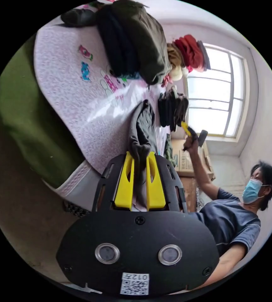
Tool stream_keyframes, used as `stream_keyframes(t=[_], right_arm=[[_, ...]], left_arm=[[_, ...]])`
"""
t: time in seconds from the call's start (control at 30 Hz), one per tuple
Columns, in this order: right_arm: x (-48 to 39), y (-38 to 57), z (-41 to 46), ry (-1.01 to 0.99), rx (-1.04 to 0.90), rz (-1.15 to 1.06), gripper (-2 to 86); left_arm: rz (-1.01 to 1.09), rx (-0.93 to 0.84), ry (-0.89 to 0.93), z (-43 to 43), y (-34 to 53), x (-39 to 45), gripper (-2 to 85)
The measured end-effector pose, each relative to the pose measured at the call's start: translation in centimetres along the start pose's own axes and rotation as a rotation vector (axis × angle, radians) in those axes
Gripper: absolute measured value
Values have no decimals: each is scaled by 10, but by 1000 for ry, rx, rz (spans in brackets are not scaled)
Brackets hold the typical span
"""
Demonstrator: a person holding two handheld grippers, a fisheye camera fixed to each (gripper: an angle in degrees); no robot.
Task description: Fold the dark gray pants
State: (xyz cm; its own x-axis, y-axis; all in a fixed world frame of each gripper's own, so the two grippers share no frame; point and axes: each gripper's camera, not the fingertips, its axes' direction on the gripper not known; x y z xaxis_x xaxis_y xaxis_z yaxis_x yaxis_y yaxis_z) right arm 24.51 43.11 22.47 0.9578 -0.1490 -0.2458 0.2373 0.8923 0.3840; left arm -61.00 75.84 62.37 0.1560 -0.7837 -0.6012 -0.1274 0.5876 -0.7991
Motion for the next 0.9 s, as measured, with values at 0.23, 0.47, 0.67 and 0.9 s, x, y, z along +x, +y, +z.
stream_keyframes(t=[0.23, 0.47, 0.67, 0.9], right_arm=[[-51, 336, -165, 415, 229, 361, 12], [-144, 631, -115, 465, 115, 844, 5], [-170, 725, -46, 515, 59, 975, 4], [-208, 783, -6, 458, -167, 936, 5]], left_arm=[[0, 313, -514, -78, 22, 29, 12], [432, -103, -526, 42, 18, 89, 6], [558, -469, -596, 186, 48, 76, 4], [526, -634, -742, 213, 84, 30, 4]])
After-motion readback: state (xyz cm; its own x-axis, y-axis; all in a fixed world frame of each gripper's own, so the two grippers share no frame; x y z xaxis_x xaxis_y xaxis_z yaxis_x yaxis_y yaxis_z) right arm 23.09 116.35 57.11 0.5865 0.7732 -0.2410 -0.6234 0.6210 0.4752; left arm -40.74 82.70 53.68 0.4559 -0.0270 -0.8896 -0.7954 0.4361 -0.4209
